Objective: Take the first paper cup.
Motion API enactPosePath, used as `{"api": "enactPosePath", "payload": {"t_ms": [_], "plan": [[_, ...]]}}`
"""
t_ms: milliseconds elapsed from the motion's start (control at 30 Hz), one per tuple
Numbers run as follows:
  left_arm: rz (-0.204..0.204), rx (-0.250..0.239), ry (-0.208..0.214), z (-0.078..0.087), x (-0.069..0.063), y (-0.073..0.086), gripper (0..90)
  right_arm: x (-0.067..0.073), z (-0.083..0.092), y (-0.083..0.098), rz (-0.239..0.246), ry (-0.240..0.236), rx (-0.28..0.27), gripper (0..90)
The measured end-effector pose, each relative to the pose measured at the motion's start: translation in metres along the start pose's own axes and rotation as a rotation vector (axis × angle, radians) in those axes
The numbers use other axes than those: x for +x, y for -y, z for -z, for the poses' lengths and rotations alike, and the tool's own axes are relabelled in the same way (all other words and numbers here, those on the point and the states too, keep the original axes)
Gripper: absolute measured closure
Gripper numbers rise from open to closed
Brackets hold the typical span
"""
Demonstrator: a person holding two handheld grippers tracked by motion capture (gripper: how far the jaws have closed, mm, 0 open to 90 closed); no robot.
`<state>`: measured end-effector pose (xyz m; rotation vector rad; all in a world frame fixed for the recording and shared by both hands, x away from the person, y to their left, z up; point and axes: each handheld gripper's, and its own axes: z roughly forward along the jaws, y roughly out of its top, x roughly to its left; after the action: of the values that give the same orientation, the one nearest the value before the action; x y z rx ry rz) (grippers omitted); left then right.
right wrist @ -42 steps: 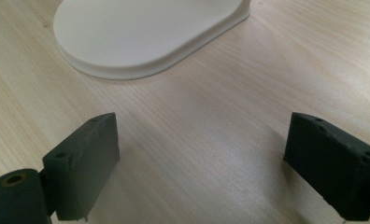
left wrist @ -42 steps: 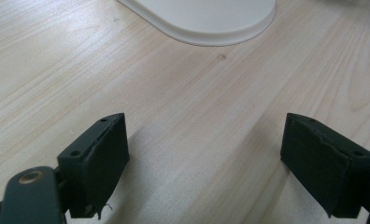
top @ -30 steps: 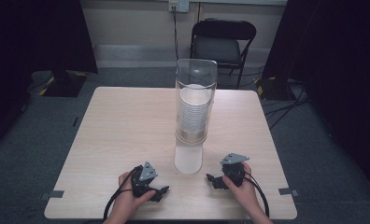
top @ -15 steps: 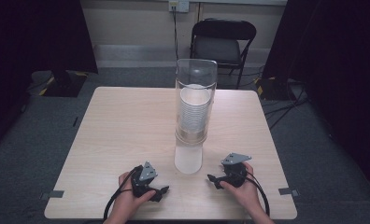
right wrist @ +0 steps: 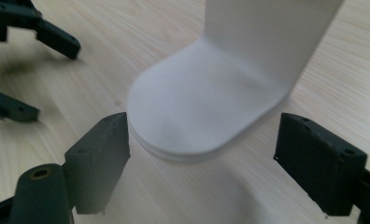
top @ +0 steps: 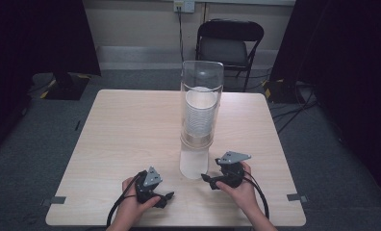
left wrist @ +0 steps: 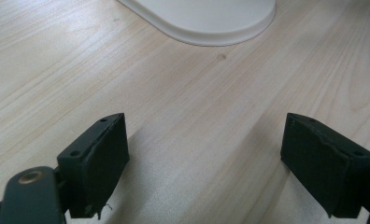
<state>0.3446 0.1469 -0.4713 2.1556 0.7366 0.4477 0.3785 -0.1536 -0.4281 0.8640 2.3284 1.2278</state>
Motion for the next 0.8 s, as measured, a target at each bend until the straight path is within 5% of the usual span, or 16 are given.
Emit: {"api": "enactPosePath", "payload": {"t_ms": [333,800], "plan": [[0.015,0.006,-0.008,-0.002,-0.002,-0.002,13.1,0.008,-0.010,-0.016,0.022,-0.002,-0.028,14.5],[0.016,-0.001,-0.011,-0.003,-0.002,-0.002,13.1,0.007,-0.009,-0.042,0.008,0.000,-0.135,18.3]]}}
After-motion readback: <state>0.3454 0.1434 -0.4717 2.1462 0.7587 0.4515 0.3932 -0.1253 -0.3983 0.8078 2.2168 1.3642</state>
